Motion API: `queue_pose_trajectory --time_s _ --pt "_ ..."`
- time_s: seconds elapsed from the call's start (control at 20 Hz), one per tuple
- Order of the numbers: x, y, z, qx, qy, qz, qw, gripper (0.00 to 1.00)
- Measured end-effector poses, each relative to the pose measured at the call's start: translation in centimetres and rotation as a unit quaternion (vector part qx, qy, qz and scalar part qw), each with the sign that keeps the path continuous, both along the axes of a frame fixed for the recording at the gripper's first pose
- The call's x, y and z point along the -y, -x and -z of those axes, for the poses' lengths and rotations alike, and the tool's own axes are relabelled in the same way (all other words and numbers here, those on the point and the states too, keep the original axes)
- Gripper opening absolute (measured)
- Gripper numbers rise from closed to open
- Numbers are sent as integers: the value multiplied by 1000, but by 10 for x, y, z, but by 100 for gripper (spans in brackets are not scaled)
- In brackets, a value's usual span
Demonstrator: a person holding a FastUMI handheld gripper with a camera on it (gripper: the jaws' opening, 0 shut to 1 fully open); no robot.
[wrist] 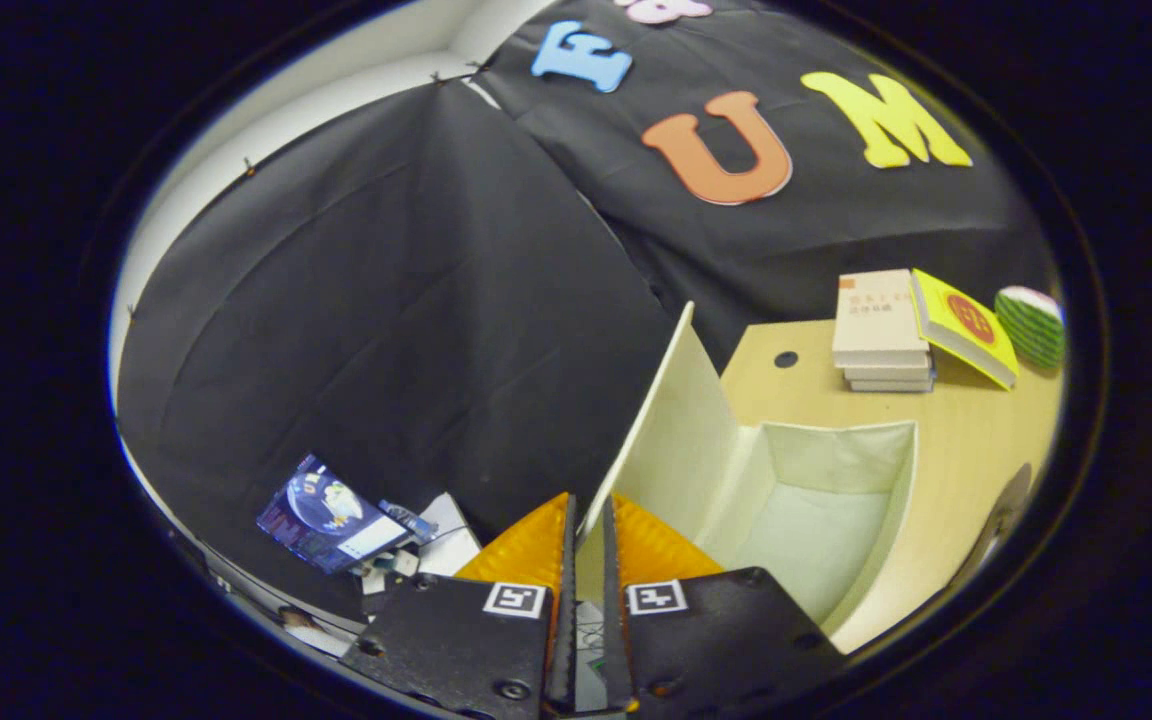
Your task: Open the storage box then place both shoes into the box .Put the left shoe in first, then the right shoe, with the right side of both shoes facing outward in a uniform manner.
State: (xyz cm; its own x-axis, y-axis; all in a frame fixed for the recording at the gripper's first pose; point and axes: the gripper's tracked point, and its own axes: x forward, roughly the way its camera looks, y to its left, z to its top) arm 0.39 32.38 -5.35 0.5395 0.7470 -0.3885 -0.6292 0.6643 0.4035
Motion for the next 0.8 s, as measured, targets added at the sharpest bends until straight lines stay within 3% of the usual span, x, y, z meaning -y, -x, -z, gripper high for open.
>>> queue_pose_trajectory --time_s 0.15,0.3,0.35,0.8 --pt "-25 8 -8 37 18 -17 999 33" --pt "-33 6 -8 49 23 -10 999 75" --pt "-30 3 -9 54 27 -2 998 80" --pt "53 -18 -37 127 64 103 984 98"
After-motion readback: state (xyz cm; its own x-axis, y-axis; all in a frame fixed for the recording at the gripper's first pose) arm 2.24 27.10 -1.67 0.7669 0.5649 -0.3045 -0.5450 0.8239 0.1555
